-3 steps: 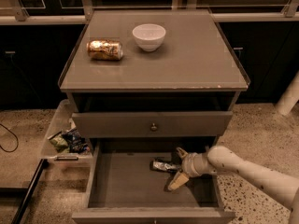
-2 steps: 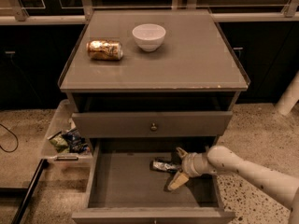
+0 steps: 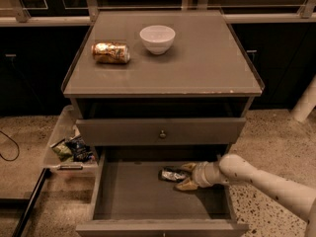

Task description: Pick redbull can from middle drawer and place on counter

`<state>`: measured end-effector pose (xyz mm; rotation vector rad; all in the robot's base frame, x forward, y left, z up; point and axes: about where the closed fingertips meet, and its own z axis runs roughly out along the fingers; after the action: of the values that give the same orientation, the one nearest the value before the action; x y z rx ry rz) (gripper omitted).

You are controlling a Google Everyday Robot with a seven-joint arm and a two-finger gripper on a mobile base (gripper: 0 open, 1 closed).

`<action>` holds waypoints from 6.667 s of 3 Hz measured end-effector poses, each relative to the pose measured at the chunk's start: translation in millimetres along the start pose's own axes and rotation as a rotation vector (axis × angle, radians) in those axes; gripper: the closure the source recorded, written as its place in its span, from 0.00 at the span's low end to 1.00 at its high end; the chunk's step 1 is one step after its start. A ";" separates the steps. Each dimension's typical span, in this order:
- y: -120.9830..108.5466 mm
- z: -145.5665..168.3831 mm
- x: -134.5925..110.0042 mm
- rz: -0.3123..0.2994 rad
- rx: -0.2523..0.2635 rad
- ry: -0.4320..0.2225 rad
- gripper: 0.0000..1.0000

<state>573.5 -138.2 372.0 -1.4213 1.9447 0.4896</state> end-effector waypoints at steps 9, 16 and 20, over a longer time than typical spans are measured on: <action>-2.2 -285.2 -222.6 -0.241 0.121 -0.007 1.00; -126.4 -399.9 -394.7 -0.297 0.175 -0.155 1.00; -202.1 -345.0 -337.1 -0.099 0.267 -0.085 1.00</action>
Offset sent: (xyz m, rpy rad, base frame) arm 0.0000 0.0000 0.0000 0.0000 0.0000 0.0000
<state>722.5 -197.3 869.8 -1.2968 1.7872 0.2307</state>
